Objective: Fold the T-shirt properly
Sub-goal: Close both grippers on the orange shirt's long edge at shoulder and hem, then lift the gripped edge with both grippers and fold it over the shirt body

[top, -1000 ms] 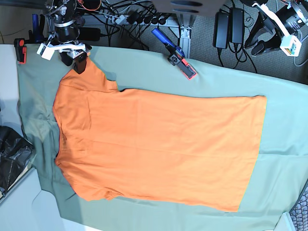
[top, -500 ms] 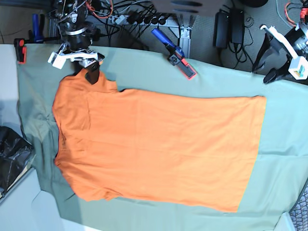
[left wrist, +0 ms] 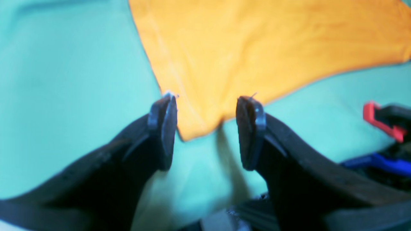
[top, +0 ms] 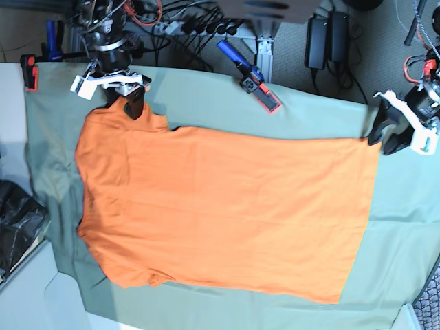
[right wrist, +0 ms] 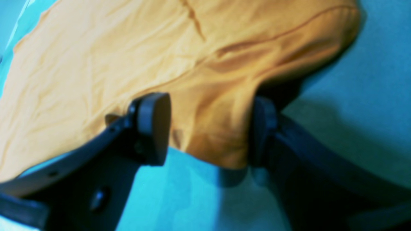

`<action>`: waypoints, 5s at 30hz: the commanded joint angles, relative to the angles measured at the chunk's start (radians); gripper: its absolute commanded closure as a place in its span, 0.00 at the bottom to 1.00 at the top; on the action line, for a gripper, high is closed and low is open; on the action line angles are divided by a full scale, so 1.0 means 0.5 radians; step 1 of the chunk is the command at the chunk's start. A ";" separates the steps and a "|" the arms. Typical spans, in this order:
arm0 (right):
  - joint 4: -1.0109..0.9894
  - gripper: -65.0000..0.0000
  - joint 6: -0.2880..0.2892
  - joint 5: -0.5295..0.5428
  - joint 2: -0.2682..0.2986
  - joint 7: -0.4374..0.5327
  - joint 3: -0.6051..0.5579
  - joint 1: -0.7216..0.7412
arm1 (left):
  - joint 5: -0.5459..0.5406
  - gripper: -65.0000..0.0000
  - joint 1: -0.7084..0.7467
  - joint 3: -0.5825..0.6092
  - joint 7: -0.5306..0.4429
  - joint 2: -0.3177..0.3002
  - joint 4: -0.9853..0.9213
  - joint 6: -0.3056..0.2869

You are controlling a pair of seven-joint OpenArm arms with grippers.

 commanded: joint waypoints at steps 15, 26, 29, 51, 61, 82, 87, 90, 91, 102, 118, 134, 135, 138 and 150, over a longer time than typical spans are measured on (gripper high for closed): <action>0.014 0.44 0.031 -0.015 0.009 -0.040 0.000 -0.020 | -0.101 0.49 -0.247 0.089 0.022 0.011 -0.310 -0.014; 0.014 0.44 0.030 -0.030 0.010 -0.040 0.000 -0.018 | -0.056 0.49 -0.252 -0.140 0.098 0.014 -0.309 -0.014; 0.014 0.44 0.030 -0.031 0.009 -0.040 0.000 -0.019 | -0.082 0.49 -0.252 -0.119 0.134 0.016 -0.309 -0.014; 0.018 1.00 0.029 -0.166 0.011 -0.040 0.006 -0.014 | -0.026 1.00 -0.253 0.182 0.134 0.100 -0.308 -0.195; 0.169 1.00 0.030 -0.185 0.179 -0.085 0.063 -0.227 | -0.227 1.00 -0.098 0.117 0.277 -0.100 -0.154 -0.235; 0.597 1.00 0.050 -0.150 0.217 -0.098 0.304 0.002 | -0.269 1.00 -0.329 0.040 0.289 -0.105 0.001 -0.235; 0.405 1.00 0.053 -0.253 0.317 -0.137 0.188 0.327 | -0.263 1.00 -0.617 0.130 0.282 -0.101 -0.339 -0.235; 0.234 1.00 0.053 -0.294 0.391 -0.136 0.071 0.496 | -0.218 1.00 -0.797 0.186 0.272 -0.101 -0.526 -0.235; 0.179 1.00 0.053 -0.297 0.409 -0.136 0.039 0.542 | -0.202 1.00 -0.850 0.208 0.259 -0.101 -0.589 -0.235; -0.298 1.00 0.085 -0.374 0.438 -0.128 -0.060 0.971 | -0.130 1.00 -1.244 0.367 0.184 -0.084 -0.979 -0.235; -0.513 0.31 0.093 -0.373 0.436 -0.184 -0.199 1.153 | -0.458 0.39 -1.233 0.272 0.572 -0.084 -0.969 -0.235; -0.498 0.31 0.024 -0.122 0.439 -0.871 0.600 1.081 | -0.816 0.39 -1.043 -0.040 0.797 -0.070 -0.963 -0.235; -0.512 0.31 0.026 -0.102 0.433 -0.874 0.589 1.069 | -0.826 0.36 -1.038 -0.040 0.798 -0.063 -0.964 -0.235; -0.587 0.31 0.026 -0.072 0.431 -0.869 0.518 1.054 | -0.832 0.30 -1.040 -0.037 0.798 -0.021 -0.964 -0.235; -0.644 0.32 0.047 0.017 0.300 -0.851 0.381 1.089 | -0.717 0.30 -1.039 -0.027 0.772 0.115 -0.977 -0.235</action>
